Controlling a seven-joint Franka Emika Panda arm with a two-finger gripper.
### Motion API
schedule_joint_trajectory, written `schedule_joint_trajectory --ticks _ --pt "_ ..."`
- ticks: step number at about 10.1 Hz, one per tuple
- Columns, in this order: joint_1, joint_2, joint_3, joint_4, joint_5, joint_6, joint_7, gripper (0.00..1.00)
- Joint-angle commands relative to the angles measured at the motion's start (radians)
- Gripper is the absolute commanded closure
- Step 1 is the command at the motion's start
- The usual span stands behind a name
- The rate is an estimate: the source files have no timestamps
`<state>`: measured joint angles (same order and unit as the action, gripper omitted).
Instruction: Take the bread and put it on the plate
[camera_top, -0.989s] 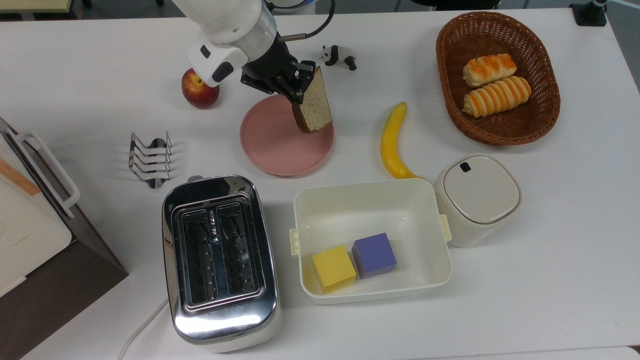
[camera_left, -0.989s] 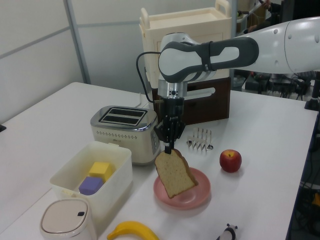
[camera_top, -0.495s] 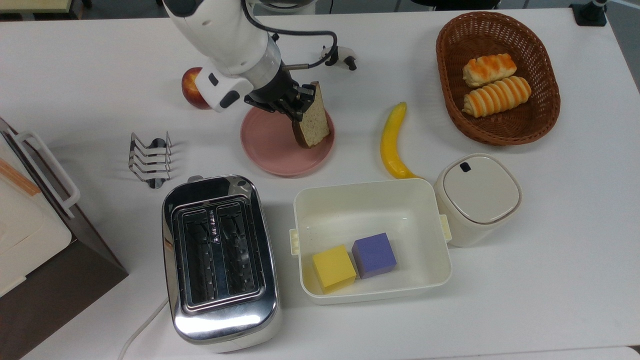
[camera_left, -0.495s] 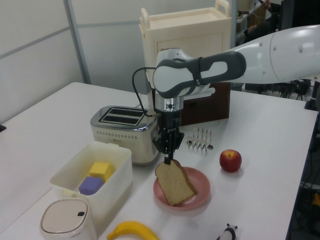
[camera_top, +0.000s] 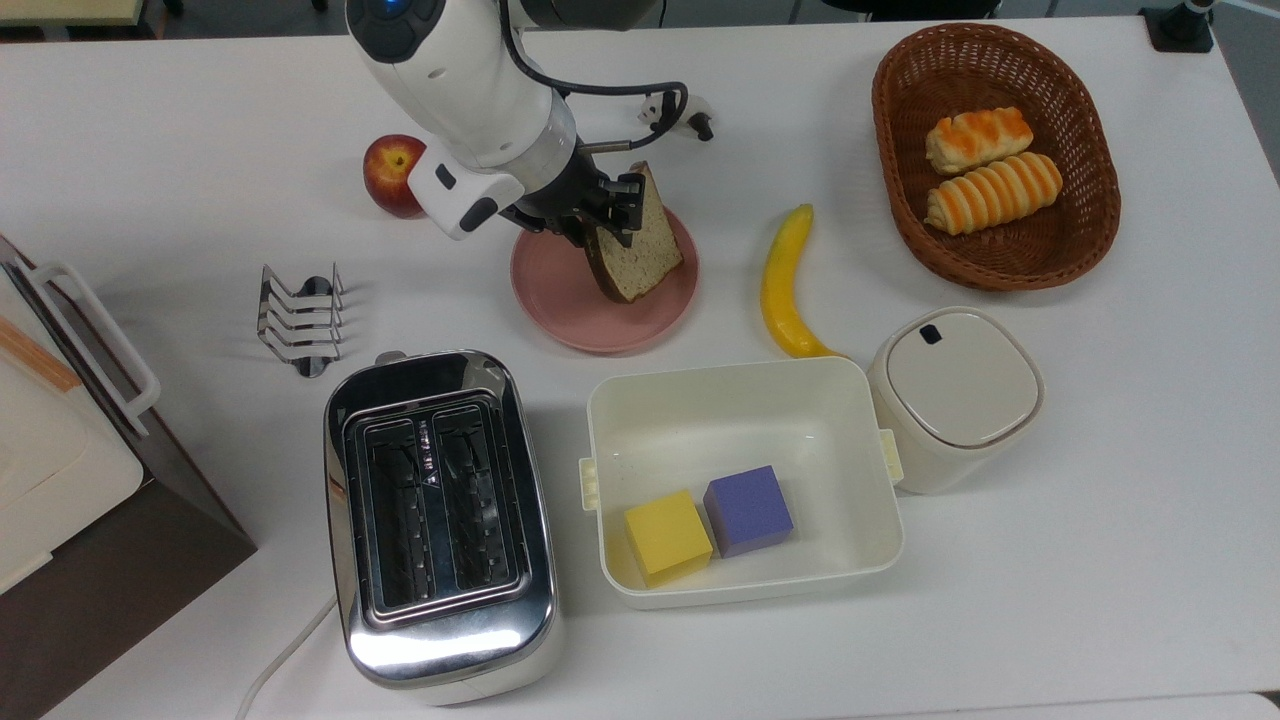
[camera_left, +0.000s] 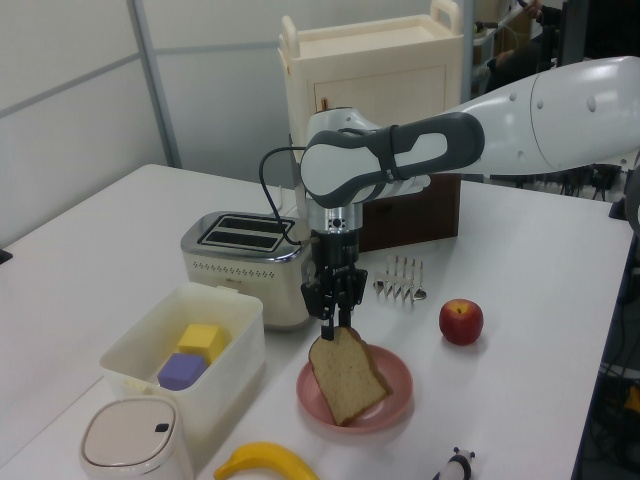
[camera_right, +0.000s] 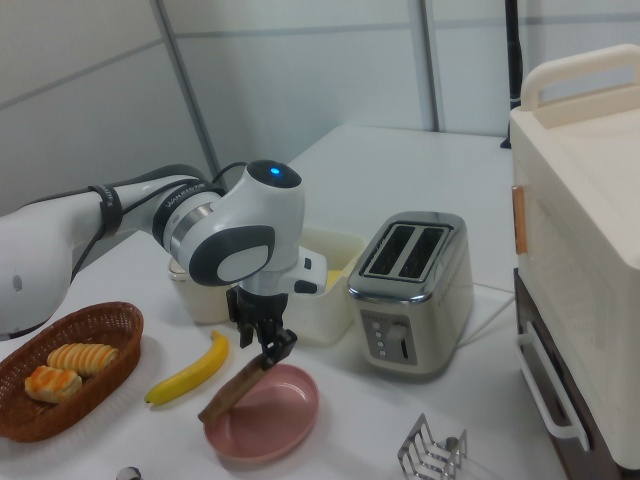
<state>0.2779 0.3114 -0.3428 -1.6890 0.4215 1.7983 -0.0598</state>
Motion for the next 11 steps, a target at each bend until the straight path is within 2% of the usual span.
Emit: schedule_joint_trajectory --ticks 1,4,5,6,8,9,10,11 --pt "0.009 -0.018 -0.001 -0.008 -0.076 0.015 -0.054 0.0" --pt "0.009 -0.034 -0.001 -0.006 -0.109 0.016 -0.051 0.0" --pt "-0.002 -0.067 0.022 -0.006 -0.113 0.021 -0.035 0.0" --pt "-0.021 -0.096 0.051 0.005 -0.156 0.023 0.009 0.0" --pt "-0.113 -0.124 0.184 0.054 -0.338 0.015 0.142 0.0" --pt "-0.146 -0.127 0.217 0.072 -0.41 0.012 0.162 0.0" --pt "-0.163 -0.133 0.222 0.093 -0.462 0.01 0.163 0.0" --pt "-0.195 -0.133 0.222 0.136 -0.471 -0.016 0.155 0.0"
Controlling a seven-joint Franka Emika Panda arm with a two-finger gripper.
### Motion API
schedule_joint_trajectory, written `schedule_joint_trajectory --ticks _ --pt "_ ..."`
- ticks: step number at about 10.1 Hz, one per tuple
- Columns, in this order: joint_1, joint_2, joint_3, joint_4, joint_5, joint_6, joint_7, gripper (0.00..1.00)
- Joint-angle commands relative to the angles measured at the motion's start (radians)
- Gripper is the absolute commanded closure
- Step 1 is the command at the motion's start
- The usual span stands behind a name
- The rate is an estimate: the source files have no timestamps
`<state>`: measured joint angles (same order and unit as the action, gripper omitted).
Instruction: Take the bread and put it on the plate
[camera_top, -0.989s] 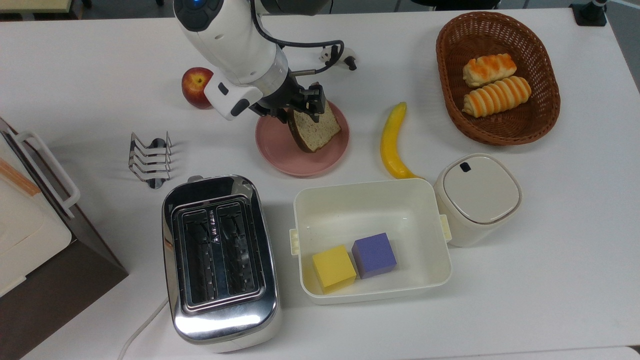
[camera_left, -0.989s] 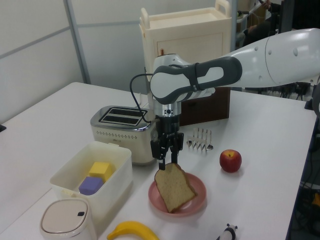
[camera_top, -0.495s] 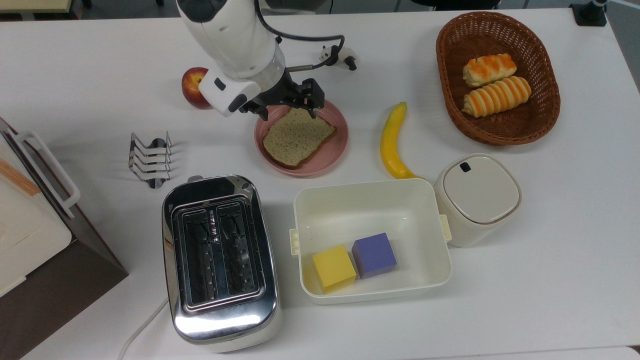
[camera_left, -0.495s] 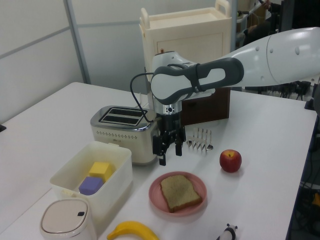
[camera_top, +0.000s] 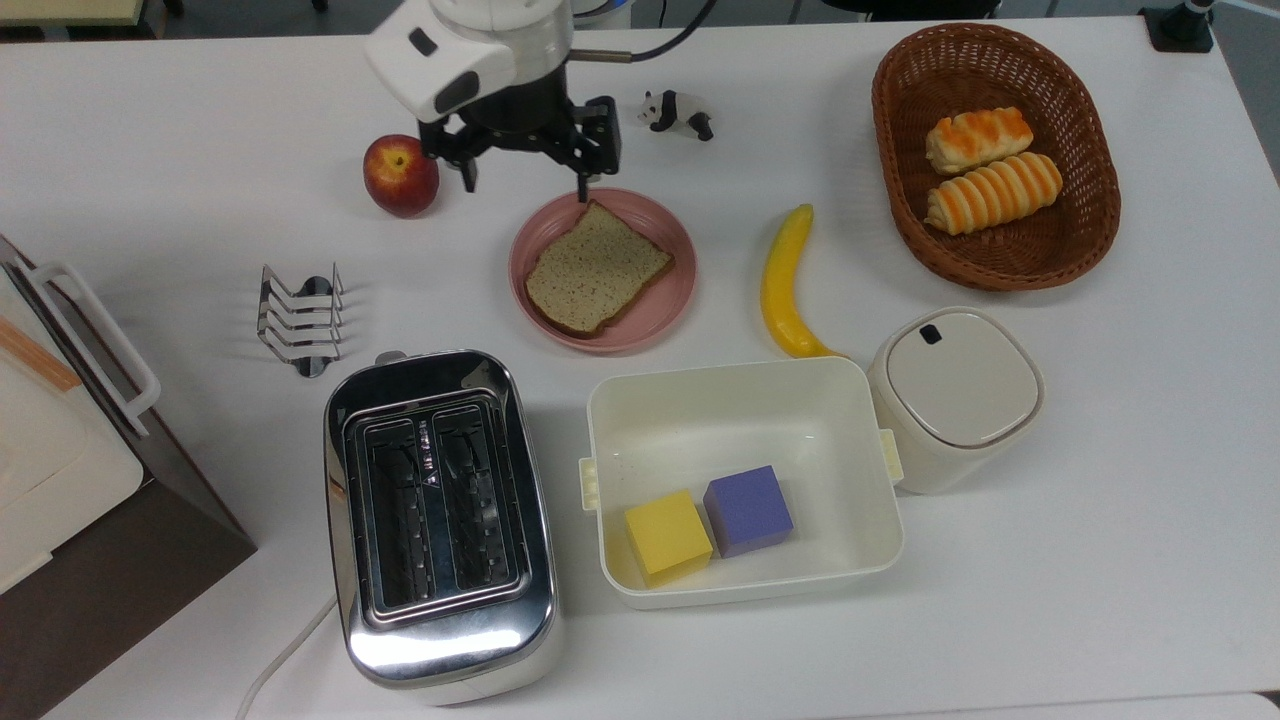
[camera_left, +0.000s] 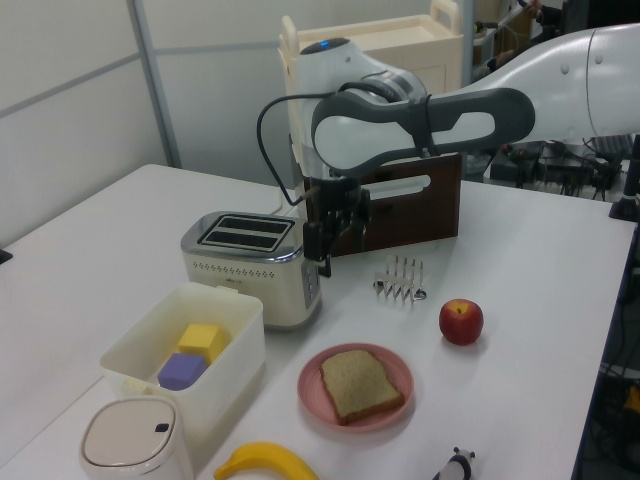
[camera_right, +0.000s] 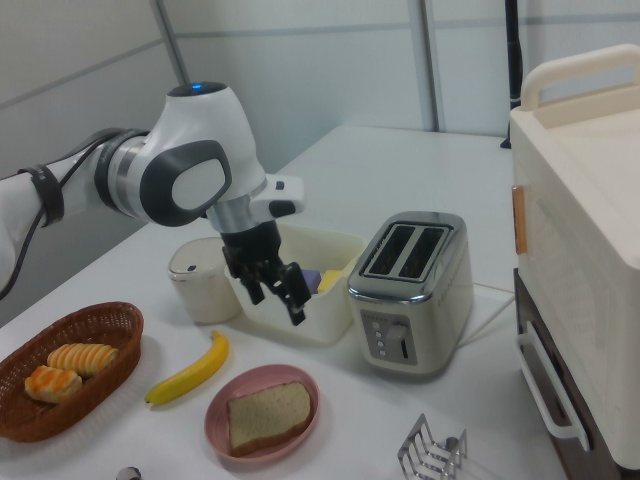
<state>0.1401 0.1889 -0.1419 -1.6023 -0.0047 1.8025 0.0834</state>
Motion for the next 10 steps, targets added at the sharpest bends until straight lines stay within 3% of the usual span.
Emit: schedule_joint_trajectory --ticks 1,10 --pt "-0.071 -0.013 0.015 0.073 -0.044 -0.052 0.006 0.0" --pt "-0.071 -0.071 -0.004 0.078 -0.041 -0.143 -0.033 0.0"
